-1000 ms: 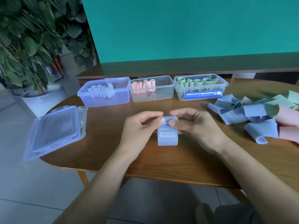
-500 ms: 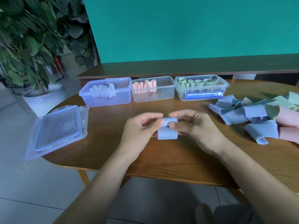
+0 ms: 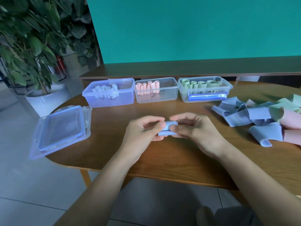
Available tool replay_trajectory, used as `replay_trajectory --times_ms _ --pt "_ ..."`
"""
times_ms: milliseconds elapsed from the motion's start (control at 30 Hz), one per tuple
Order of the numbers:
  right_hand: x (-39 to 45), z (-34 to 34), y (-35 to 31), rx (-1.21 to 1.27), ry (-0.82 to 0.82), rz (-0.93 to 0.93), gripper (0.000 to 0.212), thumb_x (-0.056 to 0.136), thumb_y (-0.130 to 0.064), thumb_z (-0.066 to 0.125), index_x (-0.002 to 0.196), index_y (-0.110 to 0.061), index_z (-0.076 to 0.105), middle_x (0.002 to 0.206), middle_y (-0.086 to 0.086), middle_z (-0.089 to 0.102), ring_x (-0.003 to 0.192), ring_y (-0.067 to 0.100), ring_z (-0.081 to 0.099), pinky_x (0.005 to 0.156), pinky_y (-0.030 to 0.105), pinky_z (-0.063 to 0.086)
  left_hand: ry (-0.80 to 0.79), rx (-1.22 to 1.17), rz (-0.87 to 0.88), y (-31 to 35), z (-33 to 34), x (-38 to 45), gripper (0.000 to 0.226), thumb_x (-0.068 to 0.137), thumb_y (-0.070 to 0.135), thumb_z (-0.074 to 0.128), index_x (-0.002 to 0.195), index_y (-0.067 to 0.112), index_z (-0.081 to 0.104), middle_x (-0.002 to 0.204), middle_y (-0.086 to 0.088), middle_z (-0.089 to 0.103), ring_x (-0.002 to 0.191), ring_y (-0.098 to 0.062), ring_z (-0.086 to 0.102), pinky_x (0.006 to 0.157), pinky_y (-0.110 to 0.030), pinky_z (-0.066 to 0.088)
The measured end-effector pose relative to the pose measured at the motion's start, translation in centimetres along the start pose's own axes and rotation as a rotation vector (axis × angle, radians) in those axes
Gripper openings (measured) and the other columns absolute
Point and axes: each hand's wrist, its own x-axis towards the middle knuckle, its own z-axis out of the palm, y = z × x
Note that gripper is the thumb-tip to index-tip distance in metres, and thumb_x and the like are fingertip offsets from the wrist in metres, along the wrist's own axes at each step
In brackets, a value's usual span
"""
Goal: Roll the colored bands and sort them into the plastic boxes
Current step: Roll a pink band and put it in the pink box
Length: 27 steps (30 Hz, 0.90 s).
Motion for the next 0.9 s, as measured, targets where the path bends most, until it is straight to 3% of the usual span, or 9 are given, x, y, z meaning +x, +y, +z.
replay_trajectory --times_ms 133,300,500,633,767,900 --pt "0.0 0.3 -0.1 0.056 0.028 0.026 0.025 0.087 -0.016 0.074 0.11 -0.006 0.071 0.103 0.011 0.076 0.099 0.025 0.074 0.082 0.033 0.061 0.002 -0.028 0.026 0.0 0.1 0.0 0.022 0.088 0.007 0.074 0.11 0.009 0.074 0.103 -0.008 0.076 0.095 -0.023 0.074 0.08 -0.032 0.061" --pt "0.3 0.3 -0.4 0.033 0.032 -0.002 0.032 0.08 -0.016 0.076 0.109 -0.003 0.072 0.101 0.013 0.077 0.097 0.029 0.074 0.083 0.031 0.061 0.004 -0.056 0.036 0.0 0.0 -0.1 0.024 0.088 0.004 0.074 0.111 0.01 0.074 0.105 -0.006 0.076 0.096 -0.024 0.074 0.084 -0.033 0.06" --pt "1.2 1.1 -2.0 -0.143 0.022 -0.115 0.032 0.079 -0.012 0.079 0.109 -0.015 0.074 0.1 0.003 0.078 0.095 0.019 0.074 0.087 0.025 0.057 0.05 -0.137 0.04 1.0 -1.3 0.2 0.025 0.088 0.011 0.074 0.113 0.009 0.072 0.1 -0.008 0.077 0.092 -0.027 0.075 0.083 -0.03 0.06" --pt "2.9 3.0 -3.3 -0.083 0.042 -0.116 0.033 0.072 -0.022 0.08 0.104 -0.014 0.075 0.097 0.005 0.078 0.093 0.019 0.075 0.087 0.025 0.059 0.135 -0.155 0.117 1.7 -2.4 1.1 0.026 0.086 0.007 0.075 0.111 0.014 0.073 0.108 -0.002 0.076 0.105 -0.023 0.072 0.091 -0.036 0.058" --pt "5.8 5.0 -4.8 0.022 0.022 -0.117 0.019 0.075 -0.014 0.079 0.093 -0.011 0.077 0.093 0.014 0.077 0.083 0.021 0.074 0.079 0.024 0.061 0.241 -0.19 0.178 2.2 -3.6 2.4 0.027 0.086 0.006 0.075 0.111 0.015 0.073 0.109 -0.002 0.075 0.107 -0.023 0.071 0.095 -0.041 0.056" --pt "9.7 6.5 -5.9 -0.067 -0.011 -0.168 0.014 0.081 -0.002 0.078 0.092 -0.012 0.077 0.085 0.004 0.078 0.074 0.013 0.072 0.071 0.021 0.059 0.369 -0.137 0.213 2.1 -5.1 4.4 0.031 0.087 0.013 0.078 0.115 0.023 0.072 0.107 0.005 0.076 0.105 -0.017 0.071 0.097 -0.043 0.055"
